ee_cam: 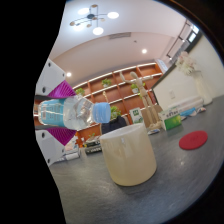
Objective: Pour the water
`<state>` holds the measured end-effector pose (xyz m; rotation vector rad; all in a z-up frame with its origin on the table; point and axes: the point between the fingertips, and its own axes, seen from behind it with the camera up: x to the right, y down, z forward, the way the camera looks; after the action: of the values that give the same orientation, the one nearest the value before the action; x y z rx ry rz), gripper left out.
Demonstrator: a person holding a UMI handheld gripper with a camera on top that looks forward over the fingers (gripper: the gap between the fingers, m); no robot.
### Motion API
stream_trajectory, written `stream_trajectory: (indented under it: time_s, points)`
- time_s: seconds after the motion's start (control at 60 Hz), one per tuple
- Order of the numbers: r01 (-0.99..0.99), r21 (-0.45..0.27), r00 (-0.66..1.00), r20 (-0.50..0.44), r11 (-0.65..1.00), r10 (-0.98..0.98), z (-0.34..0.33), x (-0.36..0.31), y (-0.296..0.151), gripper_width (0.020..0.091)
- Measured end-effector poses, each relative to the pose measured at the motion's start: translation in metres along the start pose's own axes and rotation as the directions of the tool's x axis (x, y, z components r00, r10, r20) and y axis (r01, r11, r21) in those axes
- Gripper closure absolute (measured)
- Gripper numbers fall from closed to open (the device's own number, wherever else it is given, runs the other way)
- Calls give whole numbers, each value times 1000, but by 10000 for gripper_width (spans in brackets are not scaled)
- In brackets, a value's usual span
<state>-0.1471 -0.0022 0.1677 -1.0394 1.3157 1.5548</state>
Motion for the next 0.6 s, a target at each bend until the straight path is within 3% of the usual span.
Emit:
stream_trajectory:
  time_s: [0.15, 0.35, 0.467, 0.6]
  points:
    - [-153, 27, 988, 14, 988, 153, -2, 1, -10, 767]
    - [-122, -4, 992, -8, 993, 122, 6, 4, -3, 765]
    - [34, -43, 999, -30, 999, -35, -4, -9, 14, 764]
    - [422, -108, 901, -56, 900, -430, 3, -26, 11, 763]
